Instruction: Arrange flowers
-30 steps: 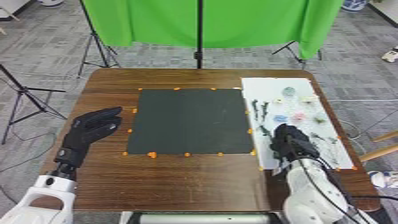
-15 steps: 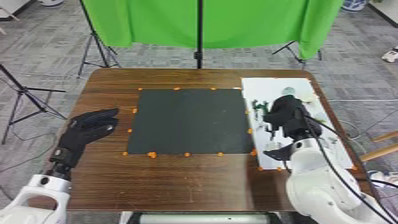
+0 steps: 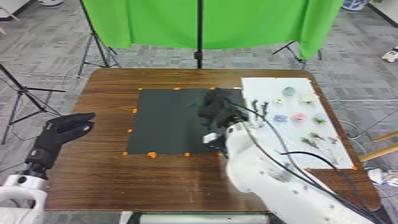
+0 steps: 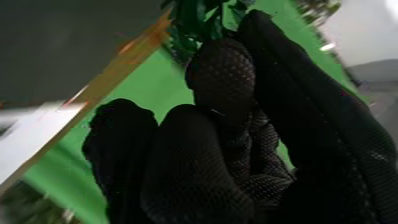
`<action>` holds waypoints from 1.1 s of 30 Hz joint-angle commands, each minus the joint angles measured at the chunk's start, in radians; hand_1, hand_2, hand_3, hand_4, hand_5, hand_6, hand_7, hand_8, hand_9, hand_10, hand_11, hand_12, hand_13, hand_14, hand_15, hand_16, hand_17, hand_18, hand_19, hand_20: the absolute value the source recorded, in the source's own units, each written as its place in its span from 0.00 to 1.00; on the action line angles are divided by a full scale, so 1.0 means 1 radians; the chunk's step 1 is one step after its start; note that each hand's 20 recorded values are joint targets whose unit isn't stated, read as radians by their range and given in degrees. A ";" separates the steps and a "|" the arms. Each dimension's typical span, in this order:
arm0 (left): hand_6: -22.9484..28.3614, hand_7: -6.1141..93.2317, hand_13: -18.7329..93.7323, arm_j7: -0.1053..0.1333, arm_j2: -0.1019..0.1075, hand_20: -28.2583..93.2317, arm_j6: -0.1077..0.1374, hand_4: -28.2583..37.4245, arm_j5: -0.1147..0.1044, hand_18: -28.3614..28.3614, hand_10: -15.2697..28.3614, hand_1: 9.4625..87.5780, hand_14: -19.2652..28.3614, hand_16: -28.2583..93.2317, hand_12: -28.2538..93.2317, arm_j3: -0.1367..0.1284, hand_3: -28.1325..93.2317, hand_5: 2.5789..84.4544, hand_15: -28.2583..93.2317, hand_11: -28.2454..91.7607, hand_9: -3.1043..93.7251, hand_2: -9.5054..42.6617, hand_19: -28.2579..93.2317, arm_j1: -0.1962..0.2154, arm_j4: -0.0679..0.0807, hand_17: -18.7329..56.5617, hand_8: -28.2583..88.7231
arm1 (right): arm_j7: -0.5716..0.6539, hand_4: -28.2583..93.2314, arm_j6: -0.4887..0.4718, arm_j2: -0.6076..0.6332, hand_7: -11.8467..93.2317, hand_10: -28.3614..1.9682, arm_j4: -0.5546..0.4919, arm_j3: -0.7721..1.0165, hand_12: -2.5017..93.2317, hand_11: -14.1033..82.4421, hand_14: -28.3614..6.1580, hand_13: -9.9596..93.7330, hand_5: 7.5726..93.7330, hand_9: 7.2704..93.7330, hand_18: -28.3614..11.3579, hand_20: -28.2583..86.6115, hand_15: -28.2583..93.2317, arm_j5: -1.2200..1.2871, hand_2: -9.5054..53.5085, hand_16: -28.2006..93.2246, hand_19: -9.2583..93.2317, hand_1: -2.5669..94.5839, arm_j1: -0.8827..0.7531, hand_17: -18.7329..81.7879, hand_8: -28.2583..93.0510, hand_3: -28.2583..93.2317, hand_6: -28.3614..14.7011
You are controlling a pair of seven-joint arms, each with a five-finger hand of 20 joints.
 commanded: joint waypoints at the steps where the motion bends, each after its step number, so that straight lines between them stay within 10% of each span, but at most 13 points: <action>1: 0.51 0.22 0.54 0.007 -0.028 0.43 -0.015 0.19 0.011 0.75 0.66 0.29 0.79 0.24 0.35 0.049 0.77 0.59 0.41 0.41 0.55 0.00 0.34 0.015 0.025 0.39 0.19 | -0.054 0.21 -0.005 -0.164 0.64 0.58 0.062 -0.017 0.39 0.65 0.87 1.00 0.70 0.93 0.37 0.75 0.82 0.069 0.00 0.44 1.00 0.63 0.039 0.89 0.36 0.70 0.55; 33: 0.49 0.33 0.55 0.019 -0.068 0.44 -0.004 0.07 0.025 0.74 0.61 0.32 0.73 0.25 0.35 0.104 0.84 0.59 0.38 0.42 0.56 0.00 0.31 0.013 0.027 0.40 0.15 | -0.004 0.14 0.145 -0.272 0.64 0.65 0.260 -0.137 0.24 0.48 1.00 1.00 0.71 1.00 0.59 0.59 0.73 0.350 0.00 0.38 0.91 0.60 0.070 0.93 0.31 0.71 0.58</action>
